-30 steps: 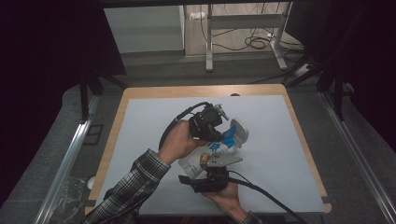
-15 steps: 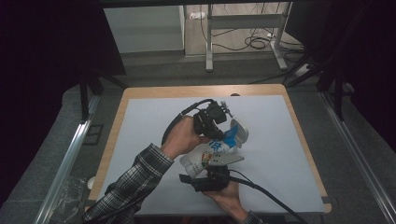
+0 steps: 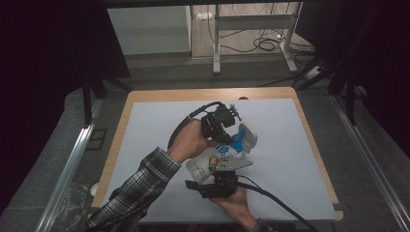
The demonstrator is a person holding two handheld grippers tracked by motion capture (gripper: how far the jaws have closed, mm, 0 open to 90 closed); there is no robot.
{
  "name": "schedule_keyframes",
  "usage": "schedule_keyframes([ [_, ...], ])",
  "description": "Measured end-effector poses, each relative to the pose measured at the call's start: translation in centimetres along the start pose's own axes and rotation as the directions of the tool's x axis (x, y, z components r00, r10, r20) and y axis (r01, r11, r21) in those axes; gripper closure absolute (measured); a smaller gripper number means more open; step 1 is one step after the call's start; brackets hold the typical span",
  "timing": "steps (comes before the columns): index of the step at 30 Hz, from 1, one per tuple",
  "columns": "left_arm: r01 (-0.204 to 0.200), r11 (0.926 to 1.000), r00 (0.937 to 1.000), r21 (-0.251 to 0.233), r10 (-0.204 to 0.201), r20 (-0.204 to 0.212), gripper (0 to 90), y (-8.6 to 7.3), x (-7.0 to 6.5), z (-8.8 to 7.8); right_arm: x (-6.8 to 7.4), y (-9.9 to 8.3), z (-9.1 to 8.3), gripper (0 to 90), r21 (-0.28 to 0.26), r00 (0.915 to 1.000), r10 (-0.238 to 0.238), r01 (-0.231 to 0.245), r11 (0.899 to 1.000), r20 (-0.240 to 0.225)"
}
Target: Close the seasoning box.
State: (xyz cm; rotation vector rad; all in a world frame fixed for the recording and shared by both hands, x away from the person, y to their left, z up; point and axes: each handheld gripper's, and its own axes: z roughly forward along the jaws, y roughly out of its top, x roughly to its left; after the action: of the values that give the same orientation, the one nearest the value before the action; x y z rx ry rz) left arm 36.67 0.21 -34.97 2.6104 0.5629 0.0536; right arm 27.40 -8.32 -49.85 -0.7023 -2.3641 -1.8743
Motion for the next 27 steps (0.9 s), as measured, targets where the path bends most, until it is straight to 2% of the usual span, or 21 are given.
schedule_keyframes([
  [27,0.001,0.9999,0.9999,0.016,-0.001,-0.017,90.0,0.19,0.17,0.28,-0.21,0.14,0.00,35.6,-0.005,0.9996,0.022,-0.022,1.000,-0.016],
])
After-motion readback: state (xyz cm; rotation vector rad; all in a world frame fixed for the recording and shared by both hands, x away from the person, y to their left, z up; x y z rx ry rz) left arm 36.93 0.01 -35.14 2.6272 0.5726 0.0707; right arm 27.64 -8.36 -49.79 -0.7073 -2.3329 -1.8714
